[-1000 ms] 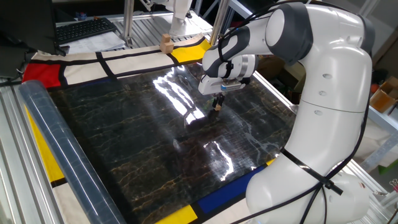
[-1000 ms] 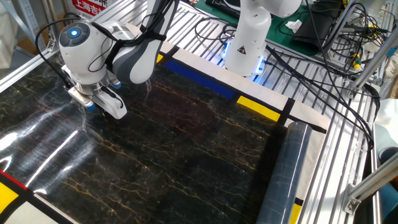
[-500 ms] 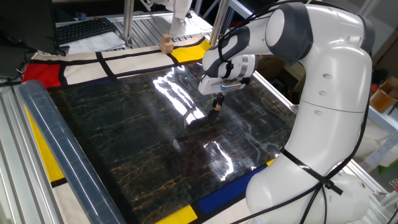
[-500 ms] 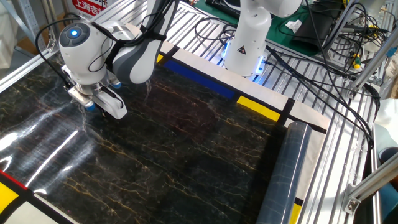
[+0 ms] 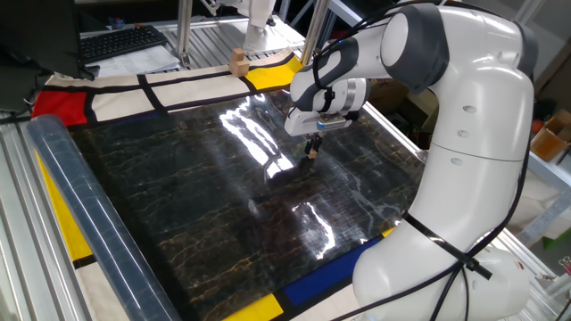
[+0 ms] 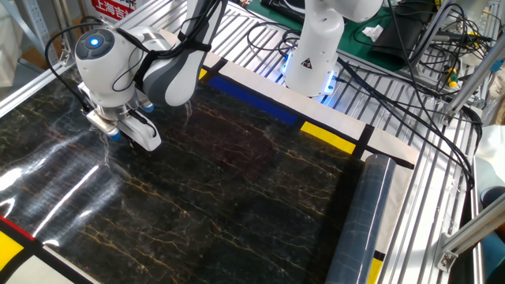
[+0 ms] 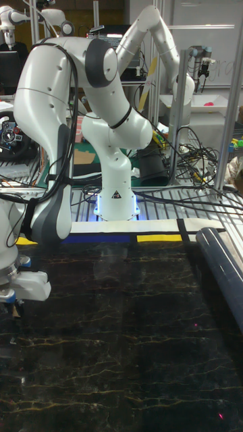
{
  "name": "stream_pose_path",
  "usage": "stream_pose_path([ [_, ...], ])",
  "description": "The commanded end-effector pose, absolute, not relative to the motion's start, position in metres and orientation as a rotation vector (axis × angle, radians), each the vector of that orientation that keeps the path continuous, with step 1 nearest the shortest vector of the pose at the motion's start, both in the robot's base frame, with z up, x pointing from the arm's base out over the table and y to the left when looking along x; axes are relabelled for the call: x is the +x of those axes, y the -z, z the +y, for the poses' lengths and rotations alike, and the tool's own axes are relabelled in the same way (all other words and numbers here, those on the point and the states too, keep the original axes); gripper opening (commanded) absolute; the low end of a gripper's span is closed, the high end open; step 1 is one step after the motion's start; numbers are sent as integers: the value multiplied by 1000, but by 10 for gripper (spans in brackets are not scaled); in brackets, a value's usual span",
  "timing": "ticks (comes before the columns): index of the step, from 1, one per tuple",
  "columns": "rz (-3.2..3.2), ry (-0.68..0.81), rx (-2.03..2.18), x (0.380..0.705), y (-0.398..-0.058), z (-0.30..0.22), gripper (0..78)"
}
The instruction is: Hold a small block with the gripper and sweep it from left to right on the table
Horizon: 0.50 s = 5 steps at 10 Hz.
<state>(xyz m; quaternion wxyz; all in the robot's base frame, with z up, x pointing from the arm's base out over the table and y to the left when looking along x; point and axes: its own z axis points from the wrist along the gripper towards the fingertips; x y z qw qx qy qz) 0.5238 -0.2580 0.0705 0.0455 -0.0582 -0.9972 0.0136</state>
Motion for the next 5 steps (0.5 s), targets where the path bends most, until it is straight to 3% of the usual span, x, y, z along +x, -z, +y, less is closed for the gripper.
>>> stream_pose_path([
  [1, -3049, -43, -179, 525, -72, -259, 14],
  [5, -3050, -38, -188, 525, -72, -259, 14],
])
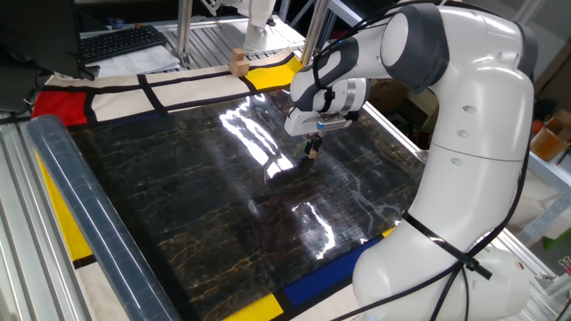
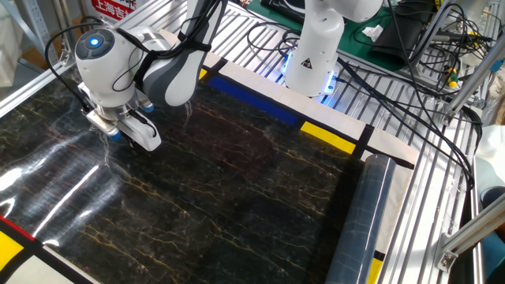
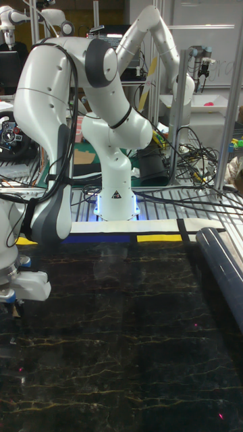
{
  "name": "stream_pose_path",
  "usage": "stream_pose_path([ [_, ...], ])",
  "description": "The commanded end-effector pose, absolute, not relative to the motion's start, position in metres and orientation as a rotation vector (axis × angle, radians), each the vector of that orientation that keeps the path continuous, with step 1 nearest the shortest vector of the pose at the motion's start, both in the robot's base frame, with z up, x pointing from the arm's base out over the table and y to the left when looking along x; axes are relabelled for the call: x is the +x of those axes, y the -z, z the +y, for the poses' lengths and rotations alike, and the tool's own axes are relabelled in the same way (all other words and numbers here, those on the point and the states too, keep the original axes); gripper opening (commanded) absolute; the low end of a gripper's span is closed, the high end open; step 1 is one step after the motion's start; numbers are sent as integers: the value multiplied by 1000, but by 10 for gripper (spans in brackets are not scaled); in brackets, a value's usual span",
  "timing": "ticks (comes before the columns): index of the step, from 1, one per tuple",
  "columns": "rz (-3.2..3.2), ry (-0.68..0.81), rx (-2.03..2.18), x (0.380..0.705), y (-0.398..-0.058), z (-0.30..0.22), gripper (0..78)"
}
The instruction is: Hold a small block with the gripper and sweep it from left to right on the table
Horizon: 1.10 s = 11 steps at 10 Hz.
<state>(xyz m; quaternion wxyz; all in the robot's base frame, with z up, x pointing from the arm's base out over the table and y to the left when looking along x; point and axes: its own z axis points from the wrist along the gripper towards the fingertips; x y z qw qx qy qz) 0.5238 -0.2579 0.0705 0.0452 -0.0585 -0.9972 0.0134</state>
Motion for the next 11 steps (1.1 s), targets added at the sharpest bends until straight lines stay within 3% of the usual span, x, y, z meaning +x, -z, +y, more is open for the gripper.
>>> stream_pose_path([
  [1, -3049, -28, -190, 525, -72, -259, 14],
  [4, -3050, -28, -174, 525, -72, -258, 14],
  [5, -3050, -28, -174, 525, -72, -258, 774],
  [11, -3050, -28, -174, 525, -72, -258, 774],
])
